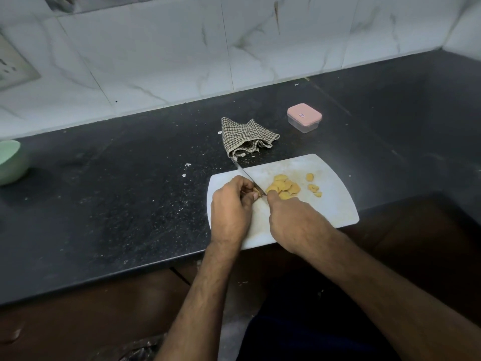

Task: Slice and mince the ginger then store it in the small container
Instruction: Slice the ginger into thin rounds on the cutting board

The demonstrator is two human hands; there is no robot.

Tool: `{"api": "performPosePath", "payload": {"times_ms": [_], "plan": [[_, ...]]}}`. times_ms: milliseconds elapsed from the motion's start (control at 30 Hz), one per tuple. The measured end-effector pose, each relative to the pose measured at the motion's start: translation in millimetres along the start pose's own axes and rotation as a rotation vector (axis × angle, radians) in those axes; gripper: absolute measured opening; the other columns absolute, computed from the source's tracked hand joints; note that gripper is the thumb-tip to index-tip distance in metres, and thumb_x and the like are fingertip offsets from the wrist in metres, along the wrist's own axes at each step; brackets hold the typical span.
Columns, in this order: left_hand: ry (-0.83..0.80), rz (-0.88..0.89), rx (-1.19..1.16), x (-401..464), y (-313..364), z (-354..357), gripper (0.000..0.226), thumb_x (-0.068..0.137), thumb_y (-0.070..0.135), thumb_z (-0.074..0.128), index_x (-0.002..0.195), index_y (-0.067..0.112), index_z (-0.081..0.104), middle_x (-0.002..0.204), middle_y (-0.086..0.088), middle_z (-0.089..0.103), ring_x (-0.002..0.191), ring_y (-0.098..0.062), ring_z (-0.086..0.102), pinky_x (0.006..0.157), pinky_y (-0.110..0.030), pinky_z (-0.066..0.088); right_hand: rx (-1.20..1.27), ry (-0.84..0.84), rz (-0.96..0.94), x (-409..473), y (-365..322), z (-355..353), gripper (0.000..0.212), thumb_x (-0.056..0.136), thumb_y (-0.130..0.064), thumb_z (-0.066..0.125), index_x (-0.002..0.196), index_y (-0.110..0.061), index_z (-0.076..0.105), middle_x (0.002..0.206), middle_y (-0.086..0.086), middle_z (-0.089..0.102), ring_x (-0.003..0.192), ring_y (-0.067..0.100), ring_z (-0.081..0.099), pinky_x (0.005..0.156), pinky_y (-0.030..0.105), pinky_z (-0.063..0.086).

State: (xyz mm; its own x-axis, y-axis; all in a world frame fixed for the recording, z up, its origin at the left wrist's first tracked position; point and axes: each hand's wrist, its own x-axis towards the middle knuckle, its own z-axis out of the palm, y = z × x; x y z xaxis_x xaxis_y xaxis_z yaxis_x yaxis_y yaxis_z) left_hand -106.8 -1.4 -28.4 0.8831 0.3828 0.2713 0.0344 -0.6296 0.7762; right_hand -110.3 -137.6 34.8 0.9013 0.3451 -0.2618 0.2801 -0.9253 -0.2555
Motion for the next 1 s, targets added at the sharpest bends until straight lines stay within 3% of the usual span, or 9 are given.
{"api": "performPosePath", "payload": {"times_ms": [233, 367, 500, 633, 867, 1000], "plan": [[0.034, 0.068, 0.073, -4.1, 0.9, 2.0, 0.028, 0.09, 0.018, 0.076, 0.114, 0.022, 0.062, 0.106, 0.017, 0.067, 0.074, -0.005, 0.061, 0.078, -0.032, 0.052, 0.068, -0.036, -0.009, -13.9, 15.5, -2.2, 0.027, 0.103, -0.026, 0.034, 0.129, -0.02, 0.039, 0.092, 0.004, 0.052, 0.079, 0.022, 0.056, 0.064, 0.035, 0.047], [-0.036, 0.051, 0.1, -2.0, 1.6, 0.9, 0.013, 0.091, 0.021, 0.075, 0.103, 0.025, 0.071, 0.092, 0.015, 0.071, 0.082, -0.005, 0.065, 0.082, -0.036, 0.056, 0.076, -0.013, -0.001, -19.3, 24.0, -8.4, 0.027, 0.103, -0.027, 0.032, 0.129, -0.02, 0.04, 0.087, 0.001, 0.05, 0.068, 0.015, 0.05, 0.06, 0.035, 0.048], [-0.061, 0.034, 0.123, -1.5, 4.2, 1.2, 0.025, 0.086, 0.029, 0.08, 0.109, 0.025, 0.071, 0.093, 0.013, 0.07, 0.078, -0.007, 0.063, 0.08, -0.037, 0.057, 0.071, -0.012, -0.002, -22.1, 25.6, -9.2, 0.03, 0.103, -0.028, 0.033, 0.132, -0.022, 0.04, 0.089, 0.001, 0.053, 0.075, 0.017, 0.056, 0.063, 0.036, 0.051], [-0.048, 0.026, 0.067, -1.4, 5.6, 2.6, 0.034, 0.086, 0.025, 0.081, 0.115, 0.026, 0.064, 0.097, 0.017, 0.07, 0.074, -0.004, 0.063, 0.079, -0.037, 0.056, 0.023, -0.011, -0.01, -23.4, 23.9, -5.4, 0.033, 0.103, -0.026, 0.037, 0.136, -0.025, 0.038, 0.093, 0.001, 0.054, 0.087, 0.019, 0.058, 0.071, 0.035, 0.051], [-0.03, 0.003, -0.015, 0.8, 2.6, 3.4, 0.023, 0.086, 0.022, 0.078, 0.103, 0.026, 0.063, 0.083, 0.017, 0.071, 0.068, -0.003, 0.063, 0.074, -0.038, 0.058, -0.091, -0.002, -0.007, -25.3, 18.1, -3.8, 0.043, 0.099, -0.014, 0.044, 0.139, -0.024, 0.034, 0.09, 0.0, 0.045, 0.086, 0.018, 0.049, 0.072, 0.033, 0.045], [-0.039, -0.017, -0.057, 1.8, 2.2, 3.3, 0.029, 0.085, 0.023, 0.08, 0.104, 0.028, 0.059, 0.089, 0.016, 0.072, 0.068, -0.005, 0.064, 0.071, -0.032, 0.057, -0.088, -0.055, 0.011, -24.4, 15.1, -4.2, 0.05, 0.097, -0.014, 0.049, 0.142, -0.025, 0.03, 0.092, 0.001, 0.043, 0.087, 0.017, 0.048, 0.074, 0.033, 0.046]]}}
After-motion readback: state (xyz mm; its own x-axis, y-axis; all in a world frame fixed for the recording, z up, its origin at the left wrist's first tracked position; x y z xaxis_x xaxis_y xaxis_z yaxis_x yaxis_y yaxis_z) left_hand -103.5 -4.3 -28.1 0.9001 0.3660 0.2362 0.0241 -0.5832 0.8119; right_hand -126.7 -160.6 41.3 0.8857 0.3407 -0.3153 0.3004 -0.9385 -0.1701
